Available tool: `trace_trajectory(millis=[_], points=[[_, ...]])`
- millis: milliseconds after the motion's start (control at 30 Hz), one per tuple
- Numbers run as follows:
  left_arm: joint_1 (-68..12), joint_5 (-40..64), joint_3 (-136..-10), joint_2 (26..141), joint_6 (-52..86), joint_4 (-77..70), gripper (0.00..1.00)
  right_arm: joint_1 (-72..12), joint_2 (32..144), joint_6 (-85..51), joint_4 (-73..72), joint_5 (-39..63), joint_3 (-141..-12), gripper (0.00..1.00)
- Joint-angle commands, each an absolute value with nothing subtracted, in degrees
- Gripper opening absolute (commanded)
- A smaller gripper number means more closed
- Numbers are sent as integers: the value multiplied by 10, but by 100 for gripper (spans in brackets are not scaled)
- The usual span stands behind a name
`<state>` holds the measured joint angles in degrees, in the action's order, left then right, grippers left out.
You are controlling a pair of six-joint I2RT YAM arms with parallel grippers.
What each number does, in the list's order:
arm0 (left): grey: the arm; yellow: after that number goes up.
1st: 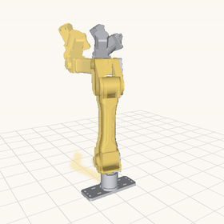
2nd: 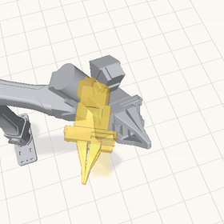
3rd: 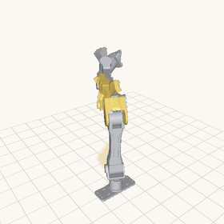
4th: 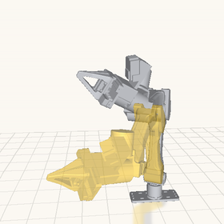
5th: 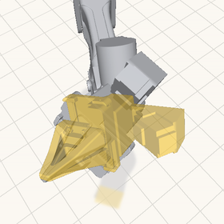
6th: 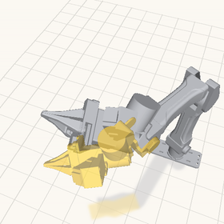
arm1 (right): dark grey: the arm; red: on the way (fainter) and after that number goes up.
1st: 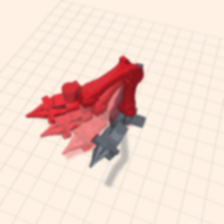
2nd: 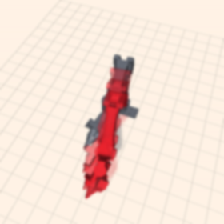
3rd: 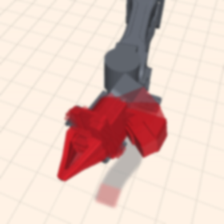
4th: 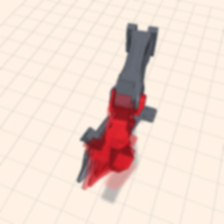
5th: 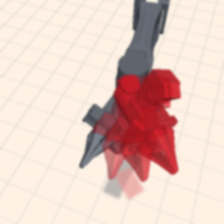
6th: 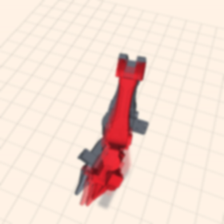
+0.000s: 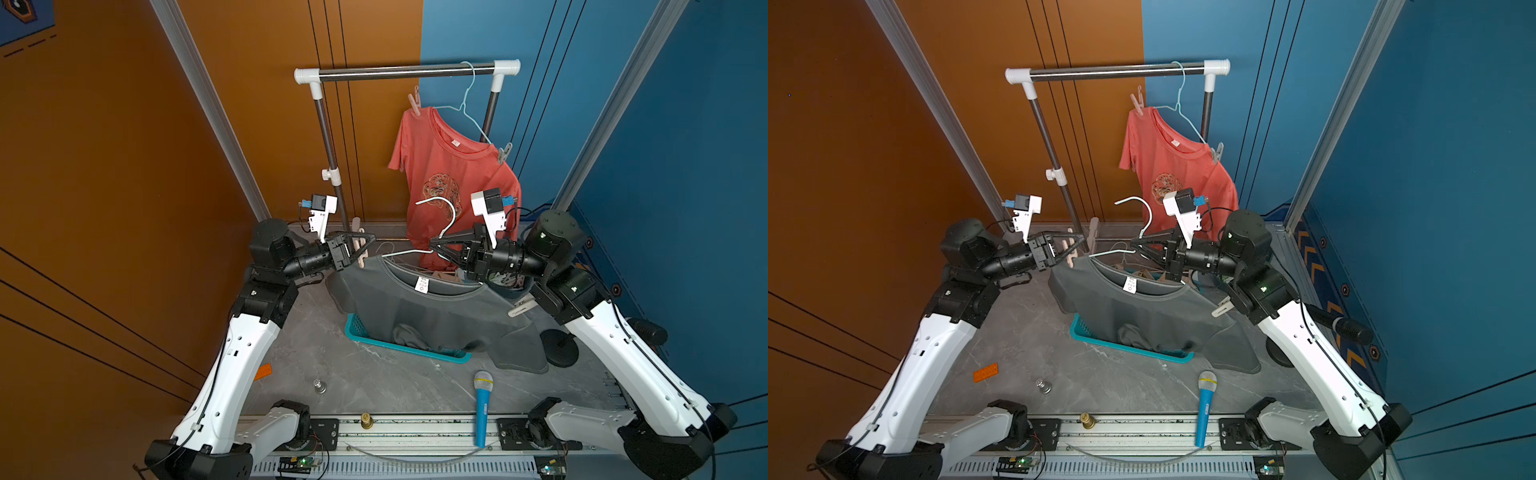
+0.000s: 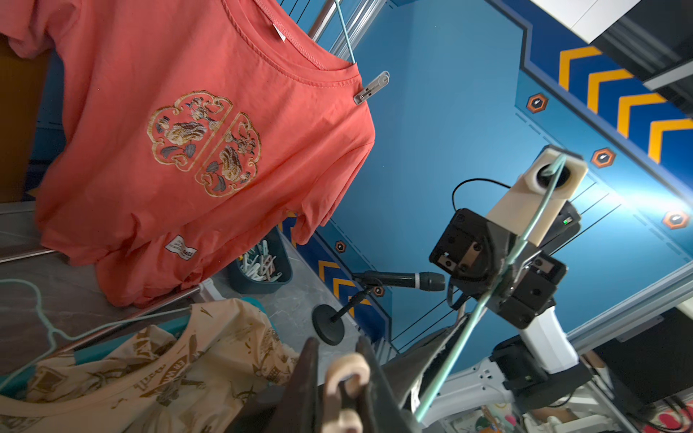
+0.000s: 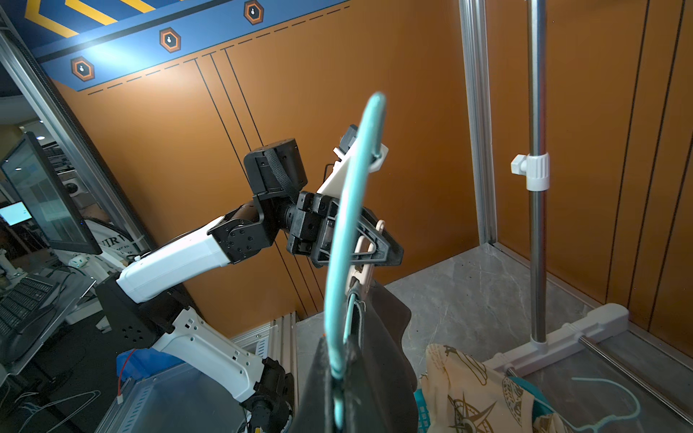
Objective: Use clothespins to secure the t-shirt on both sides of the hanger
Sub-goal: Adjust the clothespin on the hanger.
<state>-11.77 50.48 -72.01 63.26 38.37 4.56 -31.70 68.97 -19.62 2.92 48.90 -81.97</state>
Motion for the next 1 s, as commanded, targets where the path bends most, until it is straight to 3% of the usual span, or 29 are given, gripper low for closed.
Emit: trace_trajectory(millis=[0, 233, 267, 367, 433, 567, 667, 800, 967], points=[[-129, 514, -744, 634, 374, 51, 12, -316, 692, -214, -7, 498, -816, 0], [-143, 489, -748, 632, 370, 66, 10, -317, 691, -213, -5, 466, -817, 0], [-145, 486, -748, 632, 369, 69, 13, -319, 690, -209, -1, 459, -818, 0], [-149, 479, -752, 632, 369, 76, 40, -324, 688, -201, 1, 456, -816, 0], [-150, 477, -754, 630, 368, 76, 50, -323, 686, -201, -1, 456, -815, 0], [-150, 483, -753, 626, 368, 72, 56, -316, 680, -209, -10, 453, -812, 0], [-150, 497, -752, 625, 374, 62, 58, -305, 678, -232, -37, 458, -805, 0], [-149, 504, -745, 618, 383, 46, 48, -275, 683, -297, -108, 486, -789, 0], [-145, 508, -744, 609, 386, 39, 47, -265, 693, -361, -174, 527, -779, 0]])
